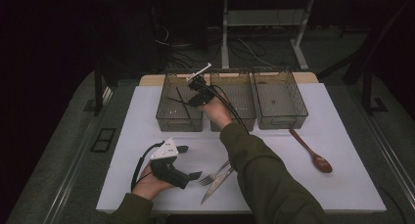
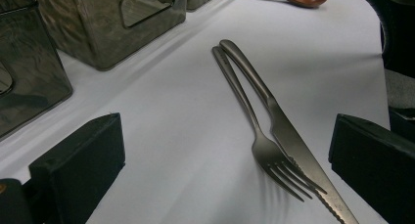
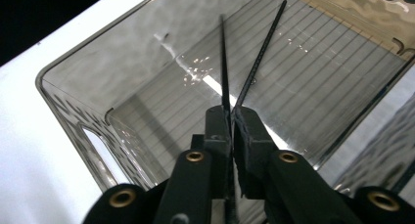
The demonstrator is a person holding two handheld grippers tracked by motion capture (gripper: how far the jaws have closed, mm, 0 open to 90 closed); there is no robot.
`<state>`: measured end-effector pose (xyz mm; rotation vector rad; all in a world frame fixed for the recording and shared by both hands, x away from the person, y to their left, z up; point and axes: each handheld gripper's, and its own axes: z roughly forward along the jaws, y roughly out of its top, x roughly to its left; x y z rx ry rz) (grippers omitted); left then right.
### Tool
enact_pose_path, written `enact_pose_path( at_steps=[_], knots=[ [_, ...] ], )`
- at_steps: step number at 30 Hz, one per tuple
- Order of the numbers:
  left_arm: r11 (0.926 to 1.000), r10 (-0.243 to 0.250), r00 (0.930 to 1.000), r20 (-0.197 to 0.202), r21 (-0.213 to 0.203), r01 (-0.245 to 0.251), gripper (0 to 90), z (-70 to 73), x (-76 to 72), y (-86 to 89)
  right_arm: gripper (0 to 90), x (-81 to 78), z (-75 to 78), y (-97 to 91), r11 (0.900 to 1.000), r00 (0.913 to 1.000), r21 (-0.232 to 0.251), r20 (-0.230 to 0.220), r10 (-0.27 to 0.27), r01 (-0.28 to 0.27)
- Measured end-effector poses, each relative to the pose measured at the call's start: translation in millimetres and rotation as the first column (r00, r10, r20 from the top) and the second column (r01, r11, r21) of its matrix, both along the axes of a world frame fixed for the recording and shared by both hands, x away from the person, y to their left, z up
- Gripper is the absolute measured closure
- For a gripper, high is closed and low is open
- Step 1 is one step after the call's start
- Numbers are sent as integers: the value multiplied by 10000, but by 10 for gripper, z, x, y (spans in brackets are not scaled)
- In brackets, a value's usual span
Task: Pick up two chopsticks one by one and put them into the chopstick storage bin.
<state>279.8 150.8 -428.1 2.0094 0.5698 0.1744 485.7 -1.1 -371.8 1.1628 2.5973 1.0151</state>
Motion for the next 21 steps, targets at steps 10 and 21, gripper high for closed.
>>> enact_pose_path(
  at_steps=[10,21],
  knots=[
    [10000,9,10000,24,26,-9,0,-1,3,4,660,-62,94,-73,9989,9990,316,267,347,-355],
    [9999,65,10000,19,79,-65,0,-7,-2,1,483,-309,208,-430,9894,9928,1030,723,953,-1025]
  ],
)
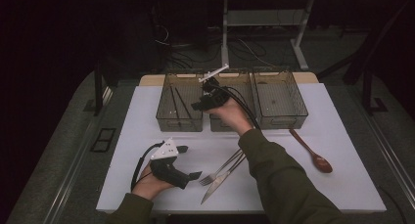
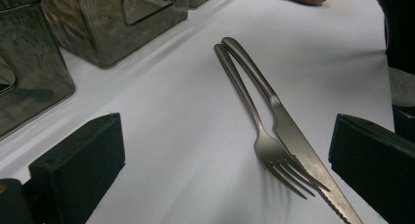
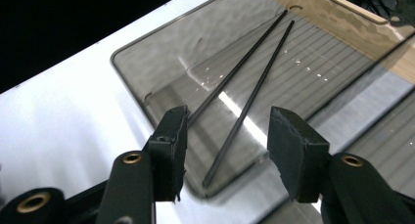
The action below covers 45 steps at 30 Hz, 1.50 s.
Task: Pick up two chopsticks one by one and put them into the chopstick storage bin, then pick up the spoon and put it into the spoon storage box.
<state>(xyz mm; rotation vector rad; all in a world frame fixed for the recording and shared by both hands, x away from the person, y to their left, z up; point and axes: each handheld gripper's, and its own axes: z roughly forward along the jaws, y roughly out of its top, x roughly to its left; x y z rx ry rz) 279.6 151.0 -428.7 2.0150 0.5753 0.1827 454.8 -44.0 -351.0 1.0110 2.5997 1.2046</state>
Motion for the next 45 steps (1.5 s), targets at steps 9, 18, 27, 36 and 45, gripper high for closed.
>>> enact_pose_path(
  at_steps=[9,18,27,36,45],
  knots=[
    [9999,41,10000,19,126,-41,0,0,7,1,447,-245,3,-396,9981,9979,263,344,553,-562],
    [9999,146,9999,-24,89,-146,0,-4,3,6,447,-525,-15,-860,9970,9979,660,543,366,-402],
    [9997,192,9998,-19,148,-191,0,-4,1,7,453,-735,-78,-1326,9947,9984,1027,556,-24,-33],
    [9996,221,9997,-35,203,-220,0,-8,6,10,510,-942,-209,-1816,9942,9952,851,666,-711,654],
    [9993,290,9996,-16,254,-289,0,-7,6,24,615,-1065,-354,-2315,9865,9848,398,645,-1613,1590]
  ],
)
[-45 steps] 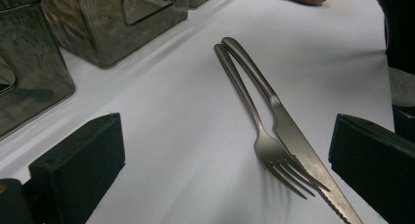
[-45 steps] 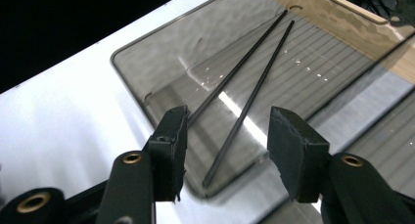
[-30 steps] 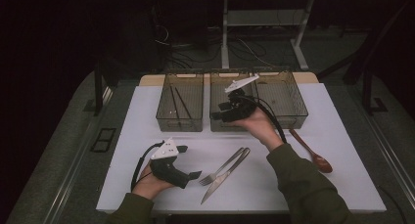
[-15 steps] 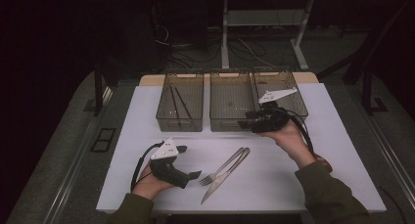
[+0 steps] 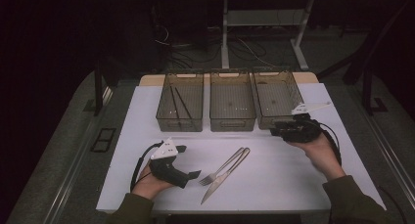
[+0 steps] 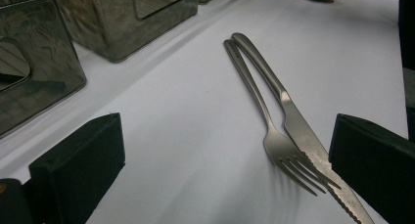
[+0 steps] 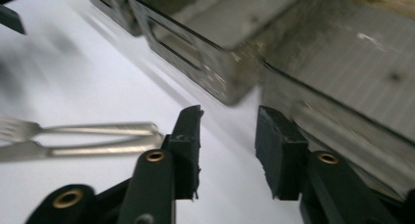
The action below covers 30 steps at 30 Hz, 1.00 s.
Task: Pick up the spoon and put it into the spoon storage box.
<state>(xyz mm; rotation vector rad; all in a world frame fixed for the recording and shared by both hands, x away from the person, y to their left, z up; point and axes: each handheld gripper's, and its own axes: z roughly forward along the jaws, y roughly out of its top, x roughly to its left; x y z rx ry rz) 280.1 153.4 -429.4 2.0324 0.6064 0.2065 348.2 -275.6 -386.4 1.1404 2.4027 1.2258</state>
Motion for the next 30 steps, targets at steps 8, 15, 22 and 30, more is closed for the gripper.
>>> enact_pose_path(
  at_steps=[8,15,22,30],
  knots=[
    [10000,23,10000,-35,-46,-23,0,-6,4,9,701,-27,-165,-345,9949,9958,-527,-267,-880,865],
    [10000,-7,10000,-20,1,7,0,-7,-1,5,807,61,-334,-584,9836,9843,-878,-660,-1635,1575],
    [10000,-19,10000,-44,13,19,0,-13,2,5,878,147,-440,-673,9718,9745,-1252,-776,-2105,2000],
    [10000,-22,10000,-54,53,22,0,-11,1,6,885,259,-570,-715,9588,9638,-1591,-895,-2512,2351]
  ],
)
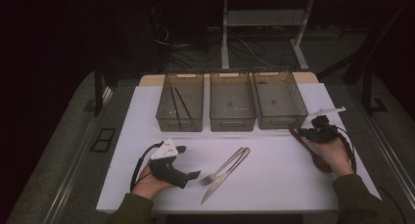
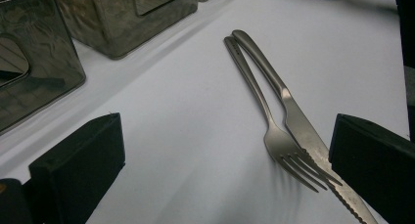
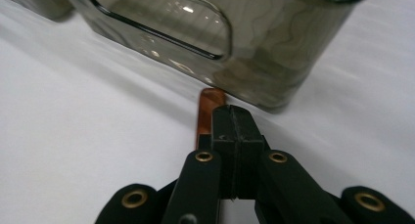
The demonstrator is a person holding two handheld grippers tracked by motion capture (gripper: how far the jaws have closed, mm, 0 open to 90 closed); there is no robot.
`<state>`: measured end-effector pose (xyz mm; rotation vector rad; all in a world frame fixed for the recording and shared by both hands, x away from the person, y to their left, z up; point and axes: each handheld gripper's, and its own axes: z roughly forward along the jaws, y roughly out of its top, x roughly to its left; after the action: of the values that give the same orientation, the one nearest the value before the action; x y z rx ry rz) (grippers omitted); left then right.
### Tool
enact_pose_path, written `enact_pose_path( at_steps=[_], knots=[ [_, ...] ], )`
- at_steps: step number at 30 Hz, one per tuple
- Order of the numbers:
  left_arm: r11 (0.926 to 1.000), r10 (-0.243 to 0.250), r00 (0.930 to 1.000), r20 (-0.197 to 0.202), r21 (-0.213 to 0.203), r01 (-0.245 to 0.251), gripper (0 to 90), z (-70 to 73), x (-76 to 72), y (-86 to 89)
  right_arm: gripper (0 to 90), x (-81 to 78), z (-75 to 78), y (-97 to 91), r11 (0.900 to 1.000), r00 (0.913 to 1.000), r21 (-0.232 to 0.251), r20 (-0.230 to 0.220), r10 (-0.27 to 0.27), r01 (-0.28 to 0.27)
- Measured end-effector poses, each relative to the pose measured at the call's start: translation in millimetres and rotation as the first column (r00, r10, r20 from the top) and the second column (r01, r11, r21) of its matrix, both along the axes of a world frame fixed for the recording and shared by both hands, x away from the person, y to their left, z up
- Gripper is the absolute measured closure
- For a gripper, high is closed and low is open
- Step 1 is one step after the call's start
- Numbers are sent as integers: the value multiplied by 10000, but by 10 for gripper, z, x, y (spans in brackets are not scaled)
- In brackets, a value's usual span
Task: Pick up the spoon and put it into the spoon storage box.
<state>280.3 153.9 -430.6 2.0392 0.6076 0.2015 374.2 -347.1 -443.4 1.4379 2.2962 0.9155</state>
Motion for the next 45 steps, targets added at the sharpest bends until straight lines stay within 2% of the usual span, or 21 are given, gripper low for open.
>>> enact_pose_path(
  at_steps=[4,7,14,20,25,30,32,40,43,45],
  knots=[
    [10000,-8,10000,-10,4,8,0,-3,1,-1,886,22,-35,-9,9999,9999,-105,-89,-134,133],
    [10000,-15,10000,-2,6,15,0,-1,1,1,886,23,-37,10,10000,10000,-72,-81,-30,30],
    [10000,-16,10000,-14,7,16,0,-3,1,0,886,-7,-14,126,9982,9980,47,-210,603,-602],
    [10000,-21,10000,-6,10,21,0,-2,-1,0,886,-41,-11,247,9899,9892,302,-451,1396,-1384],
    [10000,-60,10000,2,18,60,0,-3,-3,-5,887,-87,-14,334,9776,9771,599,-560,2051,-2018],
    [10000,-63,10000,1,12,63,0,-1,-5,-5,887,-137,-9,422,9655,9644,660,-648,2562,-2521],
    [10000,-76,10000,-19,22,76,0,-2,-7,-8,887,-157,-11,461,9591,9573,644,-725,2798,-2755],
    [10000,-68,10000,0,-16,68,0,3,-10,-3,887,-259,-4,609,9229,9193,636,-856,3841,-3797],
    [10000,-84,10000,37,-38,84,0,5,-14,-3,887,-274,-7,648,9113,9071,660,-901,4111,-4064],
    [10000,-65,10000,42,-52,66,0,8,-14,0,887,-278,-8,661,9072,9031,634,-887,4201,-4158]
  ],
)
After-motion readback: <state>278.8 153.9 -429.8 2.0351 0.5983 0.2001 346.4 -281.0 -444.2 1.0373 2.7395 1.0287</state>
